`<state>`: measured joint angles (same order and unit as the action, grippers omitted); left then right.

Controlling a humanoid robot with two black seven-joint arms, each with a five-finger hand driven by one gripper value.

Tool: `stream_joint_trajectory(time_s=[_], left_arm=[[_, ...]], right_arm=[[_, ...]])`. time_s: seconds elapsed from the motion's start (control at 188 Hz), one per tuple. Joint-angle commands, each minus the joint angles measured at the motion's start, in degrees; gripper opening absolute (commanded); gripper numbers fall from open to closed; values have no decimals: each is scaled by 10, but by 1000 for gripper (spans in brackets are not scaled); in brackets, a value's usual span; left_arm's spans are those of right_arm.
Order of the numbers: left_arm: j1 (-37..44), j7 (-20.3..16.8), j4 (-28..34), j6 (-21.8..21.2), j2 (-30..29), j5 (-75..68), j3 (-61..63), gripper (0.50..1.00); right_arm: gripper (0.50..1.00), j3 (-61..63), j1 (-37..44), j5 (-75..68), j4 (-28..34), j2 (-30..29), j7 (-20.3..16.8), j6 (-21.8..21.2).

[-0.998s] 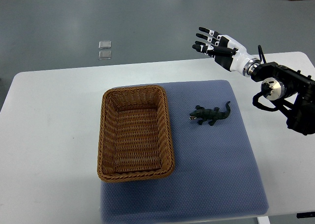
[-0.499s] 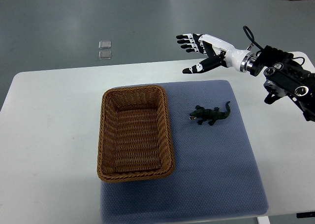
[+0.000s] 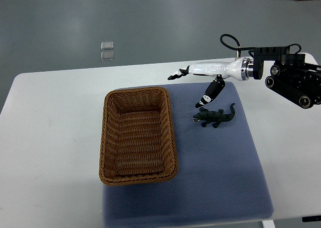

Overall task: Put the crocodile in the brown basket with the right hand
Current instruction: 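Move the right hand over the dark green toy crocodile, fingers open, then lower the right hand onto the crocodile and close fingers around it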

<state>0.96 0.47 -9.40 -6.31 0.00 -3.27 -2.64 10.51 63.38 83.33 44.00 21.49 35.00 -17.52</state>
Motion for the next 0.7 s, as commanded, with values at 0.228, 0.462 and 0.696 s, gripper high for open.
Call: stream_joint_trajectory(time_s=[0.228, 0.462, 0.696], left_arm=[[0, 0, 0, 0, 0, 0, 0, 1000], [0, 1, 0, 0, 0, 0, 0, 1000], [0, 0, 0, 0, 0, 0, 0, 1000]], right_arm=[[928, -177, 38, 55, 2, 17, 0, 125], [928, -197, 48, 54, 8, 36, 0, 115], [928, -204, 40, 54, 14, 33, 0, 114]])
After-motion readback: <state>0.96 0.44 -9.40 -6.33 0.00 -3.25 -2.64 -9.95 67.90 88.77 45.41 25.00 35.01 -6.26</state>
